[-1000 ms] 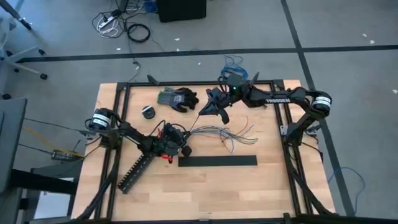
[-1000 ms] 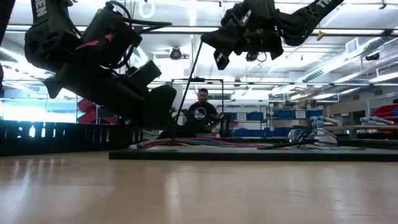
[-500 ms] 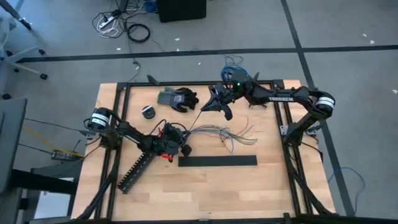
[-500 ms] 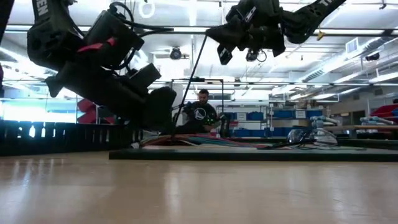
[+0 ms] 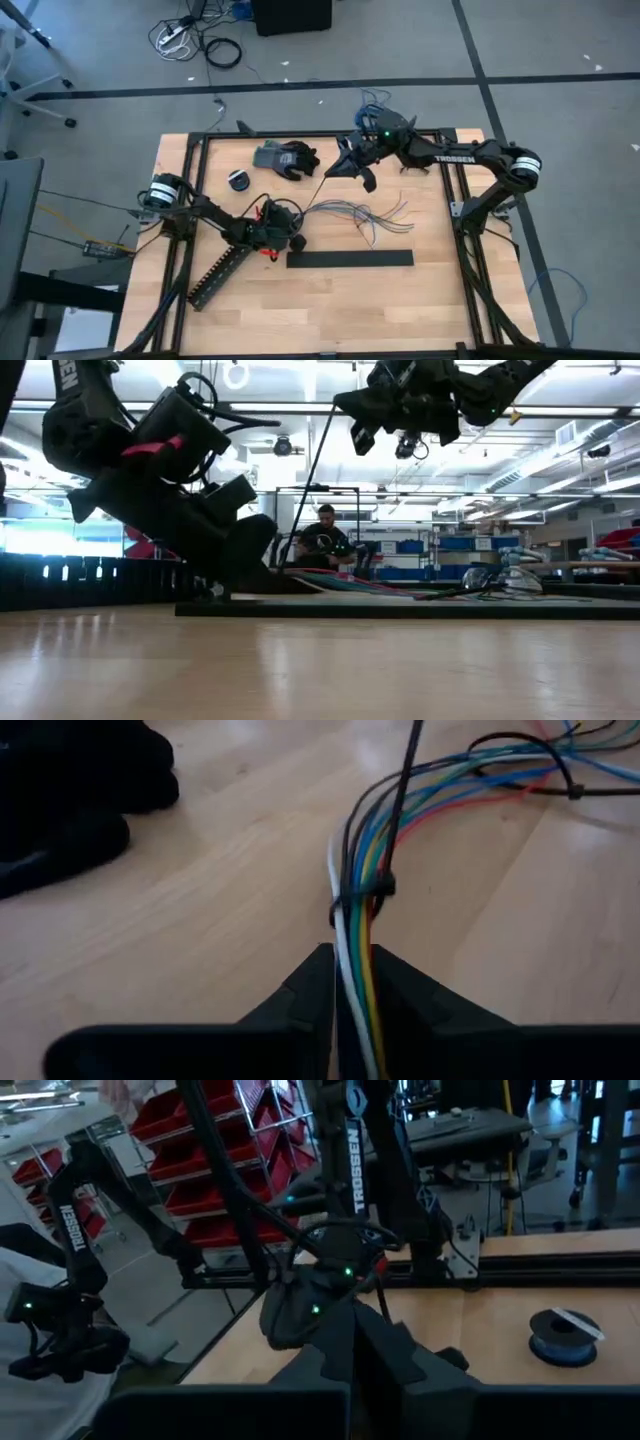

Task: Ziptie cables
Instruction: Wrap the other black zip tie on the cable wires

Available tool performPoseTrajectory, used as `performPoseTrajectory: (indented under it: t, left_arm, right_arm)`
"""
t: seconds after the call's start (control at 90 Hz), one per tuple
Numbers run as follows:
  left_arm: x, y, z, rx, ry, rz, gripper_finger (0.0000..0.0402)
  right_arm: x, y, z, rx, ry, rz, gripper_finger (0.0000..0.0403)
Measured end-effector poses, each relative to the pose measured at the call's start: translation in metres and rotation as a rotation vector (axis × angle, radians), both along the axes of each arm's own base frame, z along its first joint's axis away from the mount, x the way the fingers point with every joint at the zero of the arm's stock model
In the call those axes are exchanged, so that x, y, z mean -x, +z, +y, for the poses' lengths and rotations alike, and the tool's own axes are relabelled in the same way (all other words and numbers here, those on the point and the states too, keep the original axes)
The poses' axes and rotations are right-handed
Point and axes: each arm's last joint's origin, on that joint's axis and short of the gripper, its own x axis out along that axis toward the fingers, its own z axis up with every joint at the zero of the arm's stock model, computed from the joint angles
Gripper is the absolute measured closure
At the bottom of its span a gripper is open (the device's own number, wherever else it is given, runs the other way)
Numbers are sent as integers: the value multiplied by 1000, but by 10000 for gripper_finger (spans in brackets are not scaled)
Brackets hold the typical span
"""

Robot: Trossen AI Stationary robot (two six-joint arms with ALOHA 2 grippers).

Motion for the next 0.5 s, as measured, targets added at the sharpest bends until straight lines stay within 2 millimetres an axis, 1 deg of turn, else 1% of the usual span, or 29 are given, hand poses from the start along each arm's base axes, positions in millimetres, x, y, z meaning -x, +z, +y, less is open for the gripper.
performPoseTrajectory:
  t: [0.267,0.411,0.5]
  left_arm:
    - [-2,2,0,-18,-17,-22,349]
    - [-6,9,-2,-36,-42,-77,349]
    - [-7,10,-2,-62,-60,-78,347]
  right_arm:
    - [0,-2,0,-4,1,15,403]
    - [1,-8,-1,-23,-4,75,403]
    - [1,-13,-1,-28,-5,120,403]
